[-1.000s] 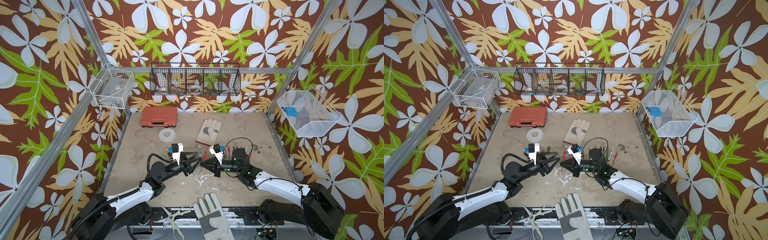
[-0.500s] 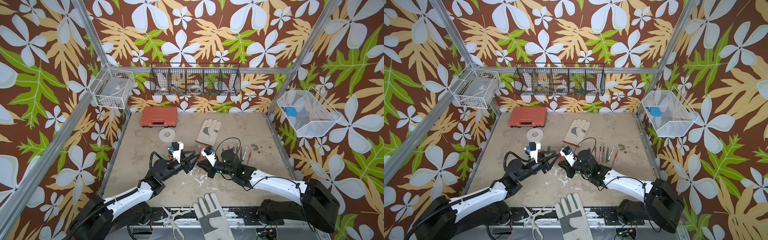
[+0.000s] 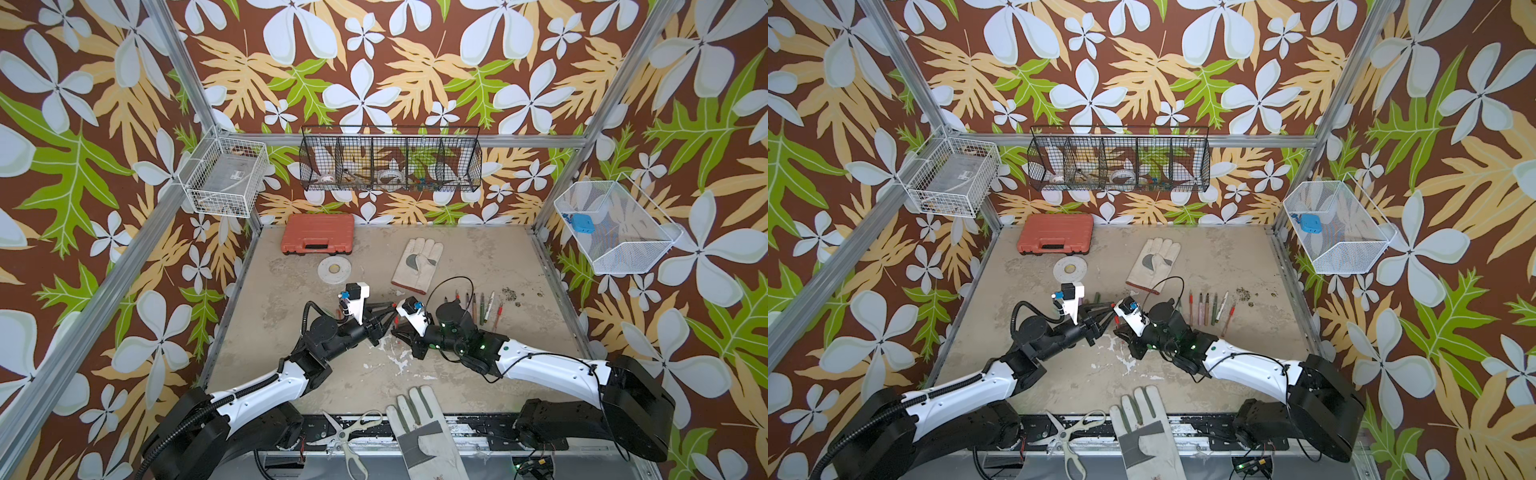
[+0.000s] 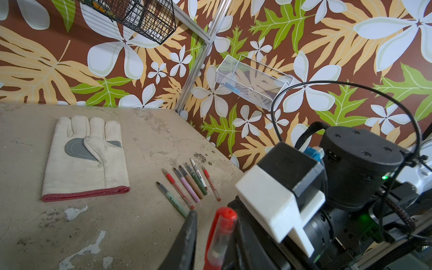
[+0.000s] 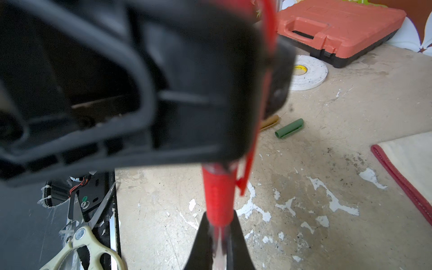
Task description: Open the pen caps
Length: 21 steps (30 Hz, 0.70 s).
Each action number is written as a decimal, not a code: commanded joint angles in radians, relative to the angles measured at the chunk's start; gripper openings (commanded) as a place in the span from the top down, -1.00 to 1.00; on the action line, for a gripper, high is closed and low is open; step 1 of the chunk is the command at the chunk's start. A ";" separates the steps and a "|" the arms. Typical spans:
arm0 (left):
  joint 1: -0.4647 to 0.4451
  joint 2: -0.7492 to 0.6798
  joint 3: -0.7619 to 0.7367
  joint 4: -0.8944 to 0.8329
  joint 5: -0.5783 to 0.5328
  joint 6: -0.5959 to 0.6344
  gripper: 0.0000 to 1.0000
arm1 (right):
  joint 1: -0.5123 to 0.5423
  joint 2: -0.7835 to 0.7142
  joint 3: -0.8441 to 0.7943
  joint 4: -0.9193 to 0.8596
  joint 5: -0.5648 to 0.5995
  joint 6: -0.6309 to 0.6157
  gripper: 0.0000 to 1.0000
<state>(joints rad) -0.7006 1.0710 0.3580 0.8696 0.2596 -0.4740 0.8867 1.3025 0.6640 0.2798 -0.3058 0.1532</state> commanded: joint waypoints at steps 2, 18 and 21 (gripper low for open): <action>0.001 0.001 0.007 -0.014 -0.017 0.011 0.63 | 0.032 0.011 0.024 -0.025 0.058 -0.031 1.00; 0.001 -0.049 -0.034 0.019 -0.062 -0.008 1.00 | 0.019 -0.081 -0.035 0.041 0.012 -0.003 -0.01; 0.003 -0.035 -0.049 0.082 -0.008 -0.027 1.00 | -0.039 -0.144 -0.092 0.116 -0.086 0.044 -0.06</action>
<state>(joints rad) -0.7006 1.0290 0.3176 0.8581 0.2005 -0.4767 0.8776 1.1954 0.6006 0.2970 -0.2867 0.1459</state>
